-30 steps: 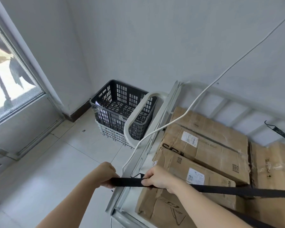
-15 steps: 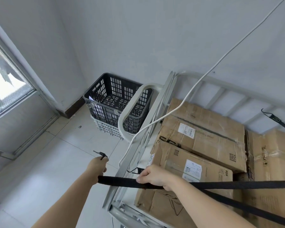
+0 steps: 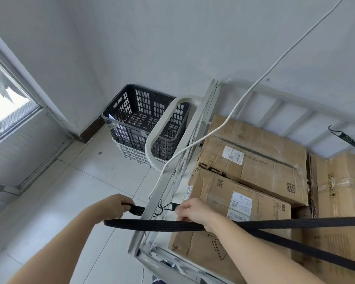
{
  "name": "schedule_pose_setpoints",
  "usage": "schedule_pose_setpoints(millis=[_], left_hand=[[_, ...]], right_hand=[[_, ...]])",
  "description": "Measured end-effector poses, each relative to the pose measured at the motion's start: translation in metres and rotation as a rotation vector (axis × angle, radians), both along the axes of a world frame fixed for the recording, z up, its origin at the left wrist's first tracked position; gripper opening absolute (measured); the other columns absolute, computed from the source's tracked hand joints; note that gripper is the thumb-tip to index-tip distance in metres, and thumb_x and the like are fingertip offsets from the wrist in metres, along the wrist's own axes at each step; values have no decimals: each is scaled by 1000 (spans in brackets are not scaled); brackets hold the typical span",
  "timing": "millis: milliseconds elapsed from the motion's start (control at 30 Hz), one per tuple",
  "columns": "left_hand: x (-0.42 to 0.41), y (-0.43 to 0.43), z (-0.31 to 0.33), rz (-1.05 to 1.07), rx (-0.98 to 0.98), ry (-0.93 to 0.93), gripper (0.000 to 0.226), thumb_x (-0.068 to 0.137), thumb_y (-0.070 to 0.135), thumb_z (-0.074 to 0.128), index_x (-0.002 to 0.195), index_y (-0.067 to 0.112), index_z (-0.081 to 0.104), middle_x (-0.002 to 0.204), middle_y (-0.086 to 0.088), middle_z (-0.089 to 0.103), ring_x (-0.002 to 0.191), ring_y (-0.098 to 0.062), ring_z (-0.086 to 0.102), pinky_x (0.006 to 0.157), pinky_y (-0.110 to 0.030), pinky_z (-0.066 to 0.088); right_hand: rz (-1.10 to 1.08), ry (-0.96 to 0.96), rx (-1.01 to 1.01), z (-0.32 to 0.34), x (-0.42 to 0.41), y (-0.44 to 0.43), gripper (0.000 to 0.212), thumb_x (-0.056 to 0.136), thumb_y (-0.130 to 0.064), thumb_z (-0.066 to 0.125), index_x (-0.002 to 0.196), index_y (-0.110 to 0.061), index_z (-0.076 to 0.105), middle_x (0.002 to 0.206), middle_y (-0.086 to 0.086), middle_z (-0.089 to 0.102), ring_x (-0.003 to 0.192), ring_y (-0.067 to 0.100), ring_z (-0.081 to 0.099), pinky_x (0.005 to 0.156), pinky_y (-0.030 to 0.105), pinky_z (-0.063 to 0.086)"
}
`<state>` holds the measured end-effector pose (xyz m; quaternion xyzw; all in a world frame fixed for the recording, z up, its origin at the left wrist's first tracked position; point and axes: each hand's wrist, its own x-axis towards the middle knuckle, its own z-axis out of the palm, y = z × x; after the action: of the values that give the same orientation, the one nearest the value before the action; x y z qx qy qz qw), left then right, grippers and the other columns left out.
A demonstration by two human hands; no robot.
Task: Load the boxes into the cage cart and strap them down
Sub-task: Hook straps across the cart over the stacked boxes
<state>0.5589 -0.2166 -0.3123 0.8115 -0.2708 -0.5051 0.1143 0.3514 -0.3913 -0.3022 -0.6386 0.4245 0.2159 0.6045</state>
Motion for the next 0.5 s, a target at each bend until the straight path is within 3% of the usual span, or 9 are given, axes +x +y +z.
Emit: schedule_pose_setpoints(millis=[100,167,267,333,433,500], left_hand=[[6,-5,5,3,-49,86,30,99,6,42,94,21,67,49,7,41,39,-4,36,44,-13,30],[10,-9,8,-6,-71,135,29,99,6,41,100,18,68,49,7,39,42,-5,35,46,-14,29],[13,-15,9,-31,-88,195,29,100,5,41,100,17,68,51,6,37,46,-8,32,47,-15,28],[14,-18,9,-41,-98,220,29,100,5,41,99,17,68,51,6,36,47,-8,31,48,-15,28],[14,-22,10,-65,-95,241,30,100,6,41,97,18,68,51,7,36,46,-7,32,47,-14,28],[15,-24,9,-63,-86,251,29,100,7,41,98,18,68,52,8,38,46,-6,33,48,-14,29]], right_hand=[[9,2,-5,-7,6,5,31,96,-22,61,123,-10,63,87,-2,67,78,7,59,75,17,44],[37,17,-28,-11,11,7,43,95,-27,62,134,-11,55,107,1,66,100,14,59,90,21,41],[59,28,-49,-17,18,9,52,95,-30,60,142,-13,47,133,6,56,115,19,53,92,23,38],[28,15,-26,-19,23,9,47,95,-27,60,139,-16,49,124,7,60,102,17,56,82,22,41],[-26,13,-9,-22,25,8,21,92,-23,66,110,-15,60,89,0,63,74,9,57,68,20,42],[-48,29,-24,-24,25,5,11,90,-21,68,93,-16,59,79,-2,59,66,7,53,63,20,41]])
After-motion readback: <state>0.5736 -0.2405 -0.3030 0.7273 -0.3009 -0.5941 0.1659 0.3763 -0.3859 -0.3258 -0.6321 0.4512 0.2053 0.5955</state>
